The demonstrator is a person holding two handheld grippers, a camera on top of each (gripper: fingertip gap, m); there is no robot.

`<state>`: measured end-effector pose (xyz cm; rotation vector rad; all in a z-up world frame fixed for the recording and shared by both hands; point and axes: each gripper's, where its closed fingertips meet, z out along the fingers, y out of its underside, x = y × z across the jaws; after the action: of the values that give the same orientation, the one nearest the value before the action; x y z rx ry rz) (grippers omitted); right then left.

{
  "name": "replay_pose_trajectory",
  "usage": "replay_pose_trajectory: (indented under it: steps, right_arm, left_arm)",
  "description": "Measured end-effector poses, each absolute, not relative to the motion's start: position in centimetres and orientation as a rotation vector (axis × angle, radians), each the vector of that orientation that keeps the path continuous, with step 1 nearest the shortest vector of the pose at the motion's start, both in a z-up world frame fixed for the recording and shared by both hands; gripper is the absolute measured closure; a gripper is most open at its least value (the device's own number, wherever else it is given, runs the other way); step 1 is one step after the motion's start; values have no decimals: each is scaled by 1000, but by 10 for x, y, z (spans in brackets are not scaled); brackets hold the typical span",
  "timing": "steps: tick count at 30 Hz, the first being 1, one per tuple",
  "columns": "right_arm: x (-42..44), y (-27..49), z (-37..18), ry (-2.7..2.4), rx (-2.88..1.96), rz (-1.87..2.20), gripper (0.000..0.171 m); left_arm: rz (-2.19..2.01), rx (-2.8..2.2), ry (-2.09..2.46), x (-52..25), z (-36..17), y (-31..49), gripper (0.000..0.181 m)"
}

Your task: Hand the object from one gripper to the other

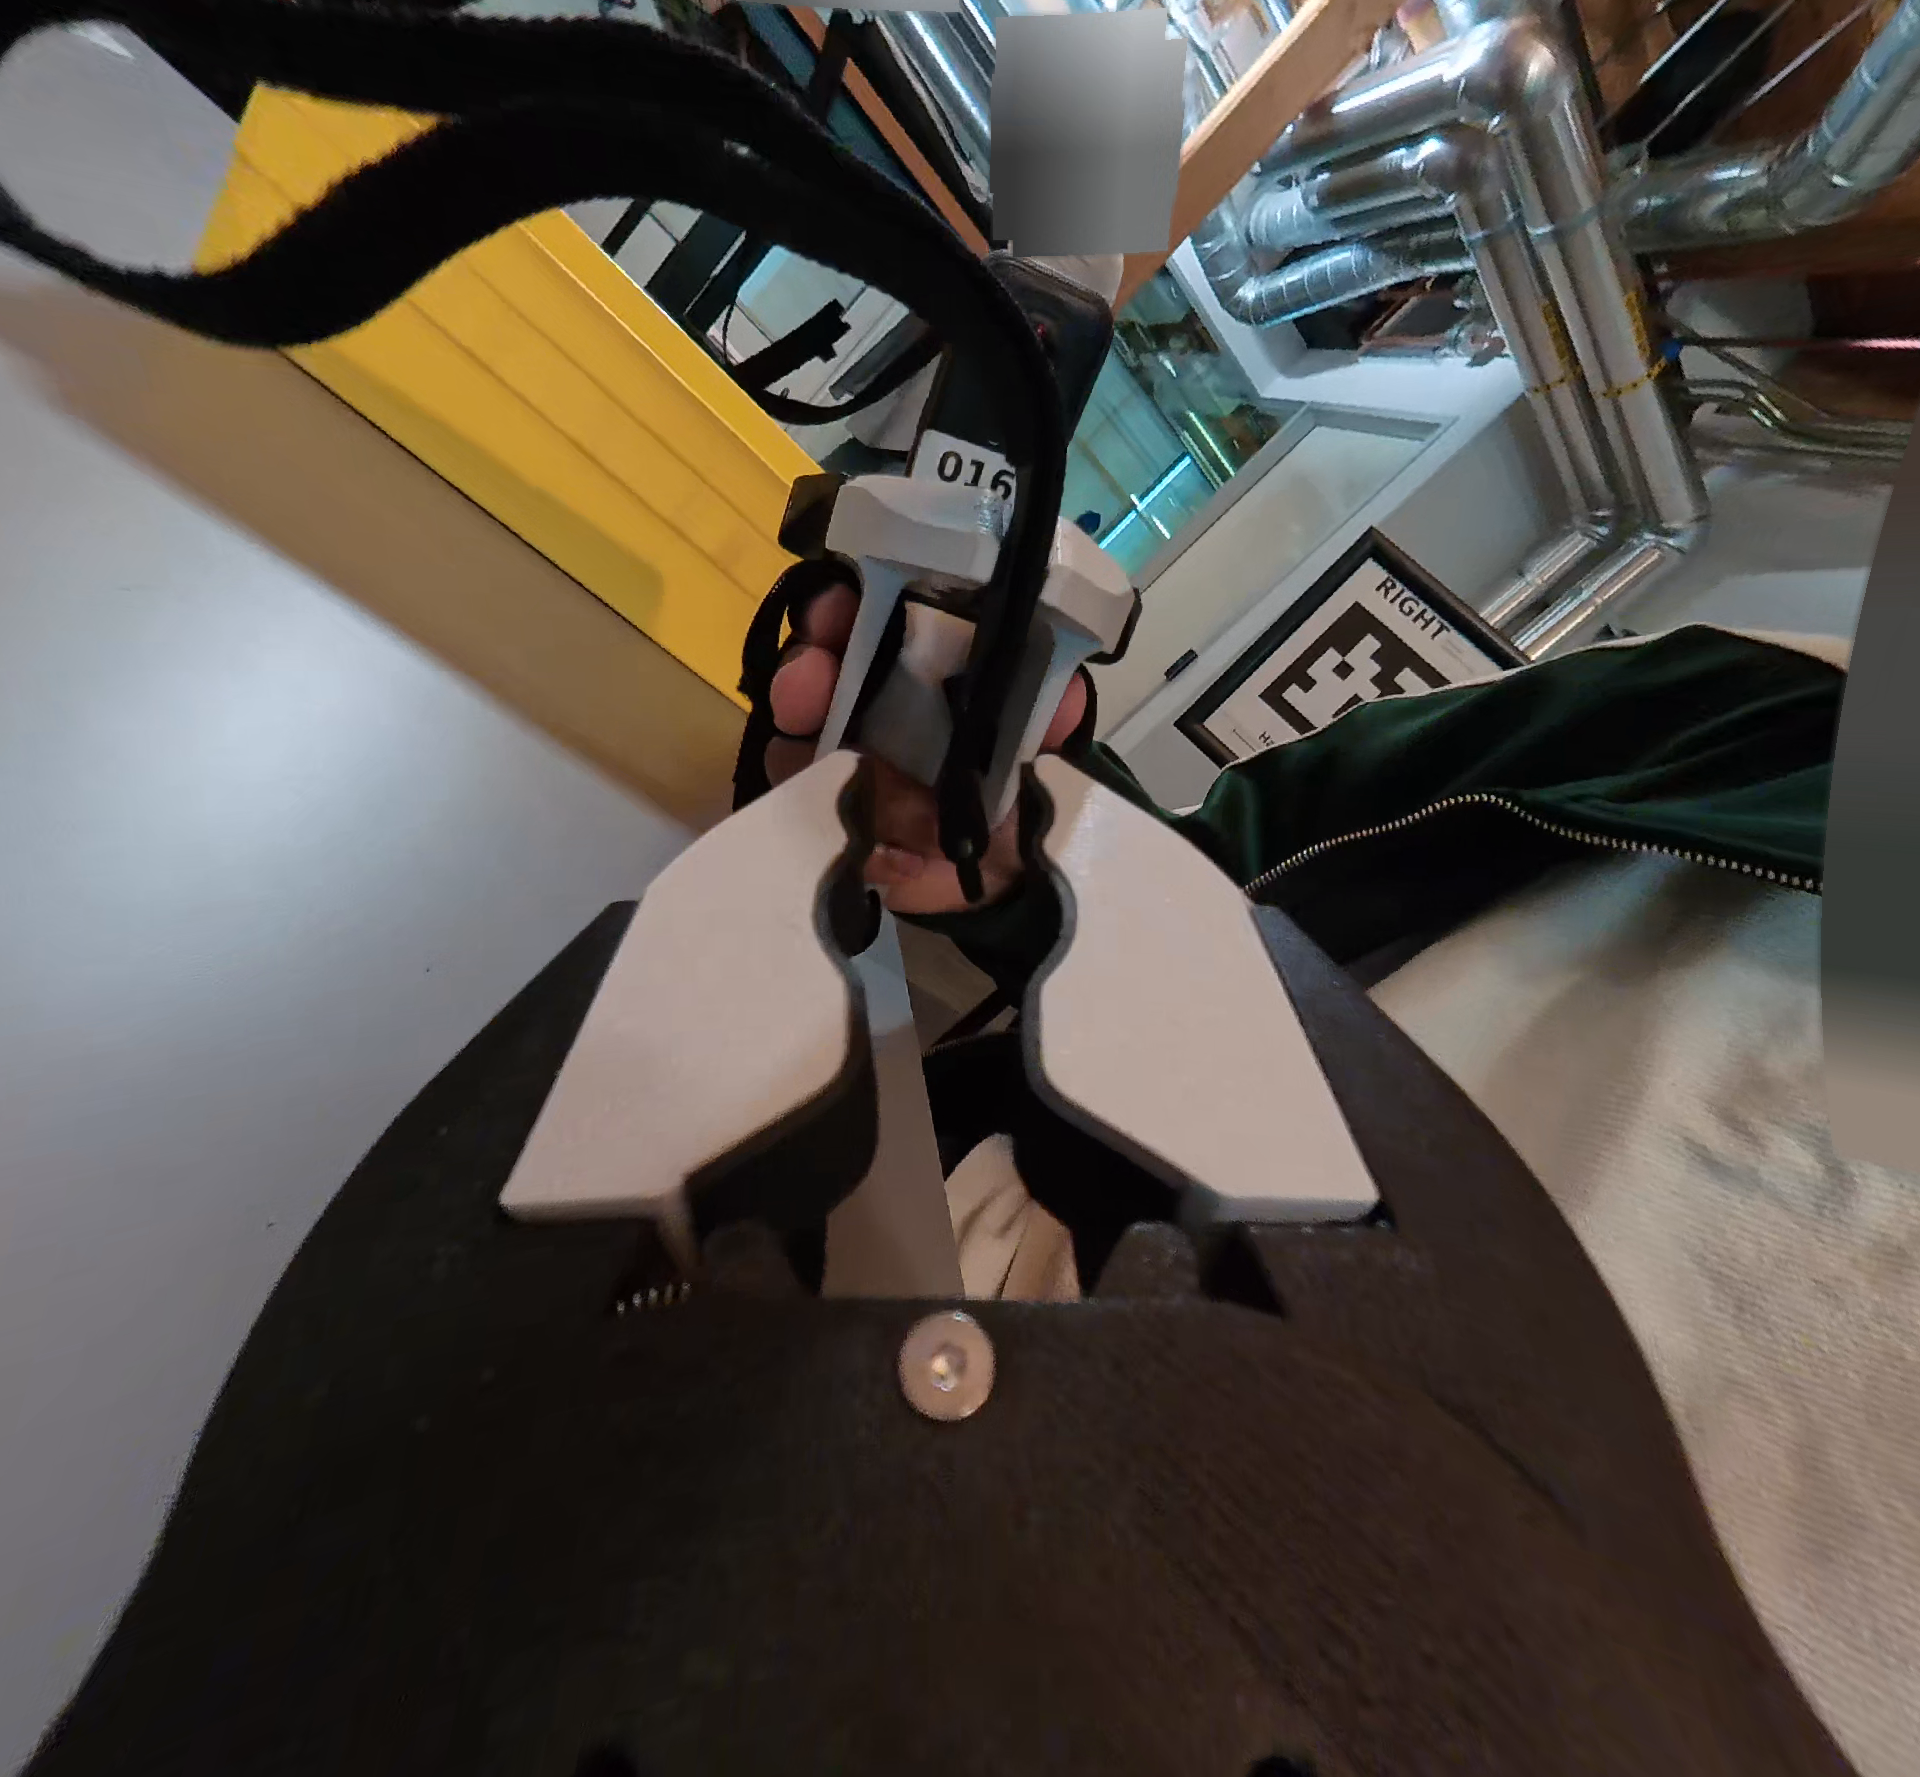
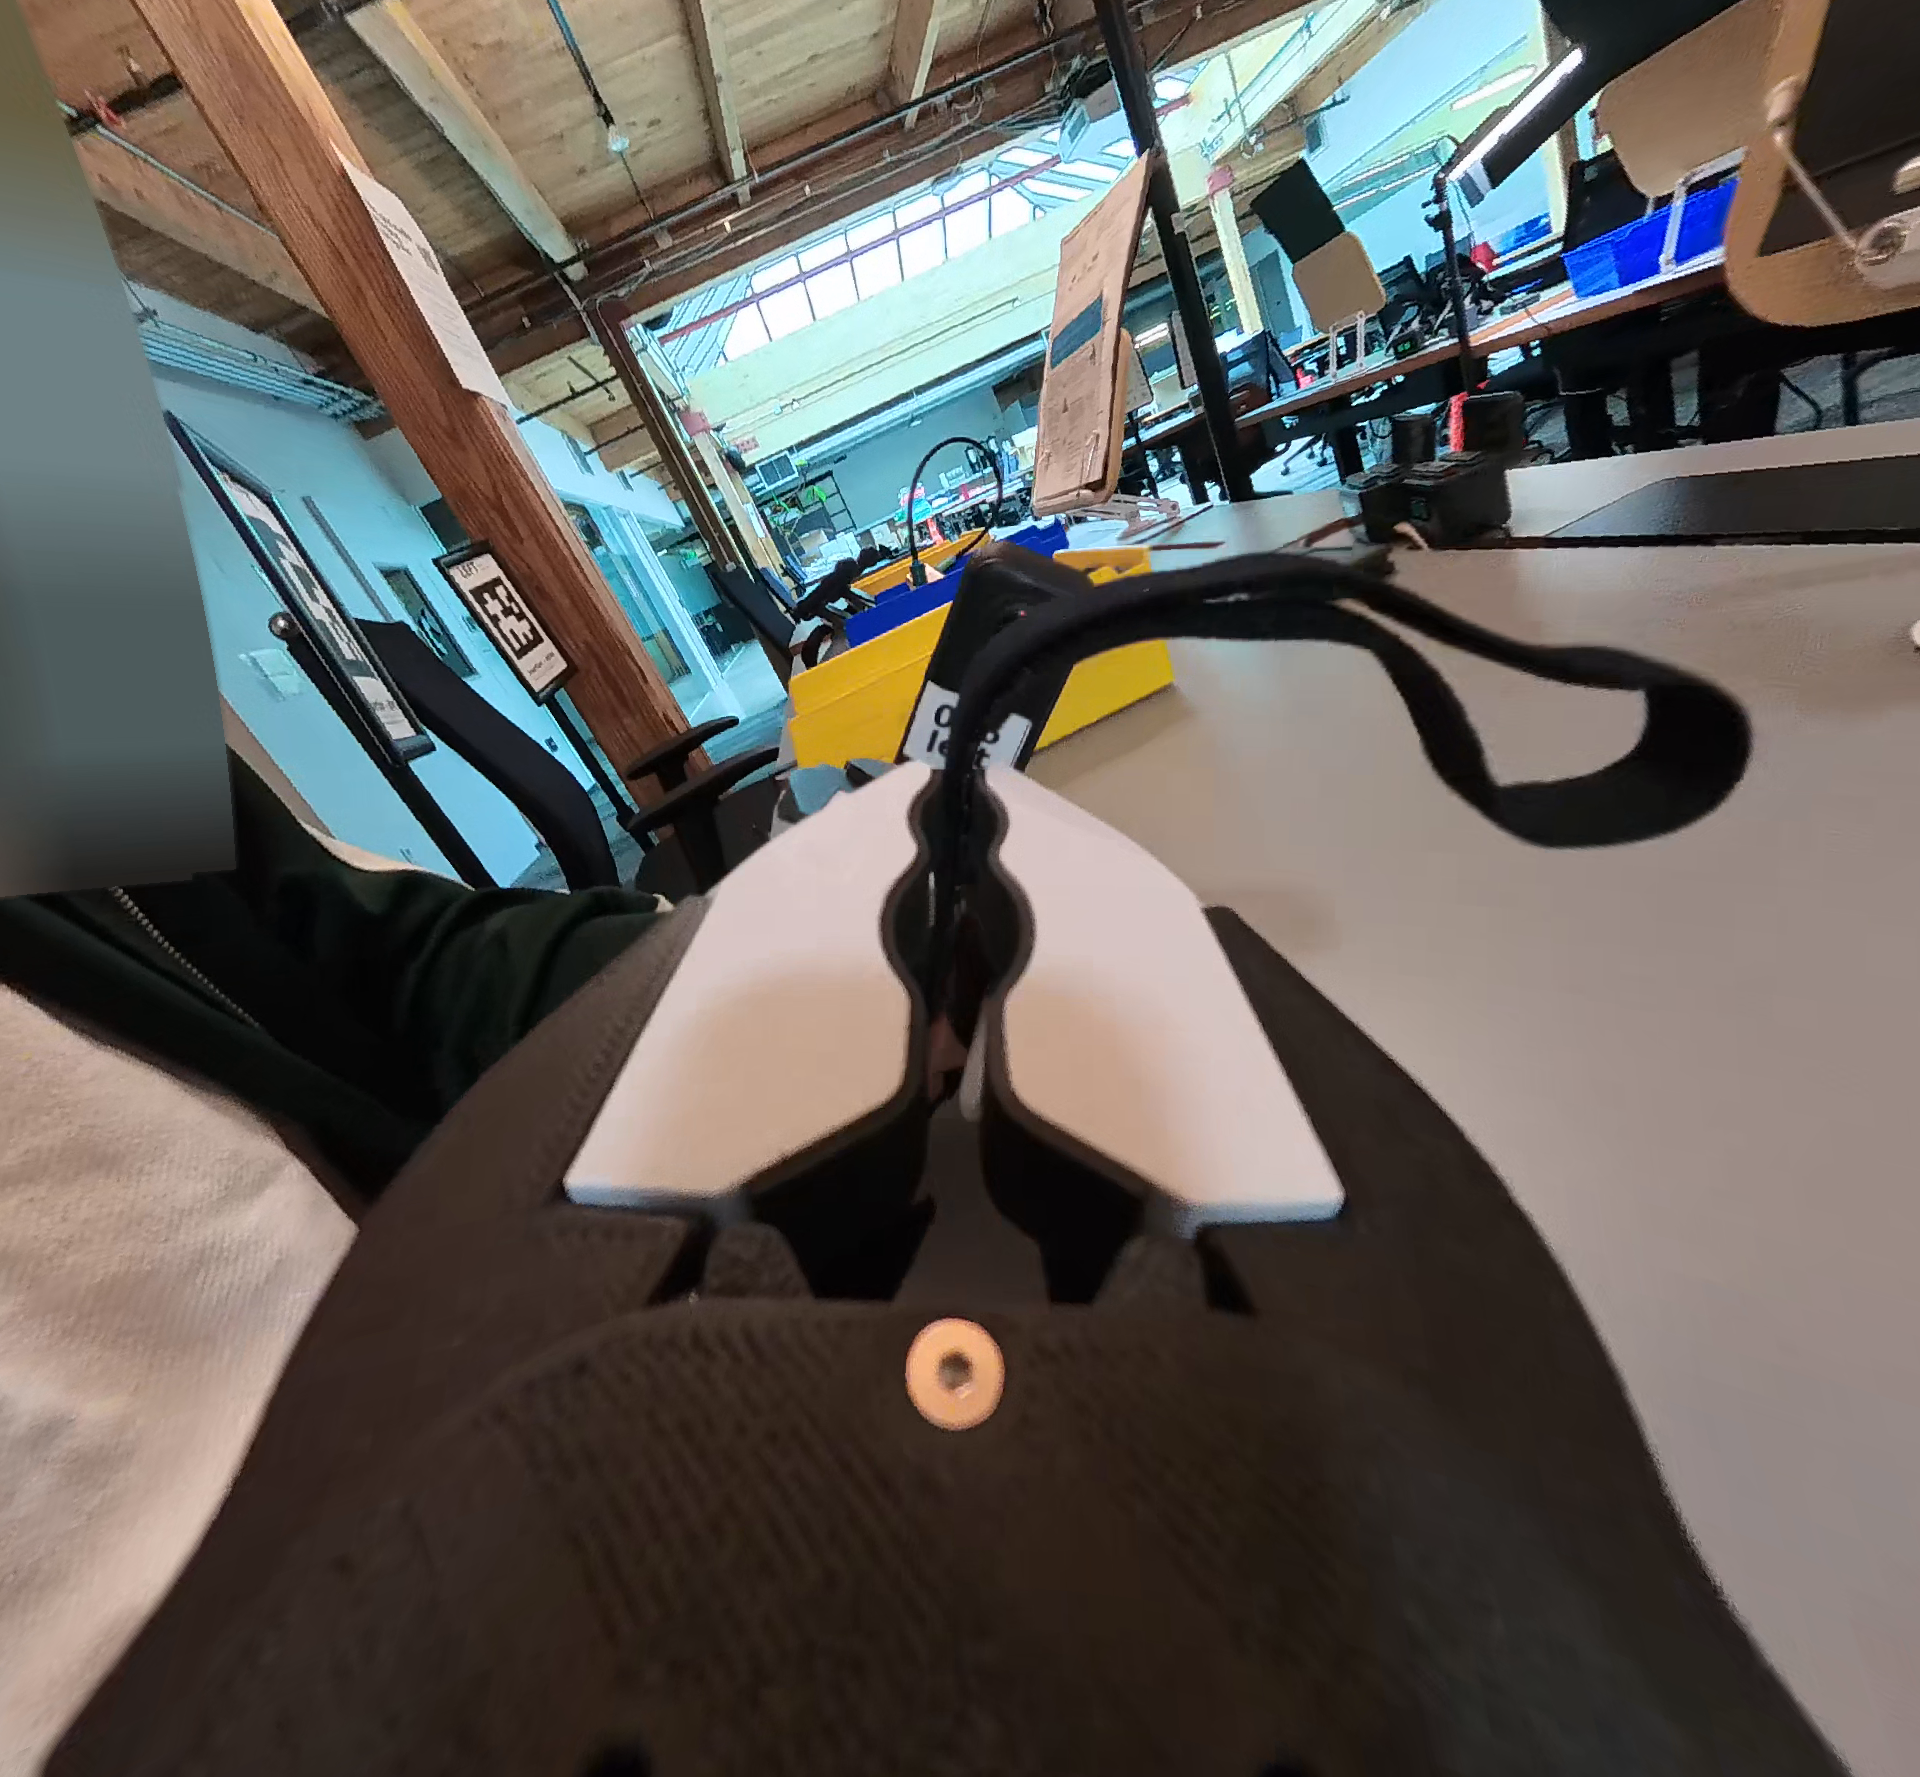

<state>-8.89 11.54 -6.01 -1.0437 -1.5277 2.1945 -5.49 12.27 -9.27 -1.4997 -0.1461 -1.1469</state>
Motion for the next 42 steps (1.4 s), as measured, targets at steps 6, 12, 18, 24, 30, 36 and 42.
replay_pose_trajectory:
  steps: [6, 12, 18, 24, 30, 36, 42]
  right_arm:
    - [-88, 111, -60, -1549, -1019, 2161, 165]
    - [-95, 124, -58, -1437, -1110, 2213, 125]
    - [-100, 143, -61, -1377, -1180, 2208, 122]
    - [-104, 162, -69, -1425, -1164, 2017, 122]
    - [-108, 167, -82, -1555, -1063, 1678, 119]
    - [-109, 160, -94, -1701, -875, 1304, 119]
    - [-103, 155, -83, -1684, -728, 1212, 127]
  left_arm:
    - [-1106, -1527, -89, -52, -92, 120, 176]
    - [-1033, -1493, -83, -59, -84, 118, 175]
    - [-1059, -1440, -119, -68, -75, 113, 175]
    - [-1157, -1401, -85, -69, -61, 102, 175]
    - [-1341, -1330, -56, -66, -47, 88, 174]
    - [-1502, -1274, -63, -59, -40, 84, 175]
    - [-1602, -1311, -62, -48, -48, 86, 174]
